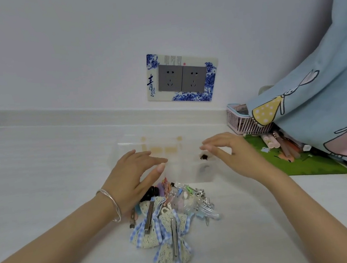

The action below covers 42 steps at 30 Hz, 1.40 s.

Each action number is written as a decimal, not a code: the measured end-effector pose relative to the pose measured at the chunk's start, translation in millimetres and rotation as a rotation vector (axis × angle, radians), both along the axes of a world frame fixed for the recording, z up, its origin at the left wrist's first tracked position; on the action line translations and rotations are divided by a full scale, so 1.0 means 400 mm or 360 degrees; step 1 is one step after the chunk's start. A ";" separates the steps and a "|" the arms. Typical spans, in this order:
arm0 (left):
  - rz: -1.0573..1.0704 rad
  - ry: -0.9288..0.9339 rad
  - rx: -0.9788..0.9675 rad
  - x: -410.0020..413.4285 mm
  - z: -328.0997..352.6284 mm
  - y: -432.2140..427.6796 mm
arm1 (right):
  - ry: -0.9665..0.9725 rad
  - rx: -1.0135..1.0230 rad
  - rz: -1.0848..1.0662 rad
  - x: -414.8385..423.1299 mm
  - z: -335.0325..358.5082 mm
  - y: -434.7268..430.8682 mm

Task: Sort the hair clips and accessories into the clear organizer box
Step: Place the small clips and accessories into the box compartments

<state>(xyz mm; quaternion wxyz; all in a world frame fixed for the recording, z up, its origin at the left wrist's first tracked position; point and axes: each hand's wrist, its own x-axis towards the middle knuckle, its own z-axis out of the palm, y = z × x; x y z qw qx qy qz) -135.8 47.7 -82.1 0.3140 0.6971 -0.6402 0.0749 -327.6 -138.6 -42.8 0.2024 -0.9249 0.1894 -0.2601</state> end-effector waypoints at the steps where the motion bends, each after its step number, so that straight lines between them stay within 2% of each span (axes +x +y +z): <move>1: -0.0018 0.0001 0.0007 0.002 0.002 0.001 | -0.0086 -0.0006 0.0023 -0.002 0.001 0.014; 4: -0.0052 0.0001 0.0041 0.011 0.007 0.005 | -0.0153 0.0154 0.0199 -0.004 0.006 0.065; 7: -0.0050 0.0016 0.0057 0.022 0.008 0.006 | 0.0136 0.0402 0.0360 0.009 -0.006 0.117; 10: -0.0045 0.0019 0.0055 0.024 0.009 0.006 | 0.0379 0.0338 0.0403 0.035 -0.039 0.141; 13: -0.0042 0.0013 0.0061 0.023 0.009 0.009 | 0.0454 0.0246 0.0389 0.059 -0.067 0.155; 20: -0.0049 0.0012 0.0049 0.019 0.011 0.011 | 0.0308 0.0509 0.0288 0.064 -0.071 0.165; 24: -0.0047 0.0014 0.0052 0.018 0.012 0.013 | 0.0305 0.0493 0.0193 0.062 -0.077 0.161; 28: -0.0055 0.0027 0.0045 0.017 0.013 0.013 | 0.0222 0.0670 0.0238 0.059 -0.071 0.163; 37: -0.0054 0.0020 0.0051 0.019 0.011 0.010 | 0.0174 0.0830 0.0519 0.054 -0.051 0.191; 39: -0.0055 0.0033 0.0048 0.020 0.010 0.009 | 0.0048 0.0834 0.0523 0.047 -0.031 0.188; 42: -0.0054 0.0034 0.0038 0.022 0.007 0.008 | -0.0406 0.0716 0.0386 0.028 0.007 0.159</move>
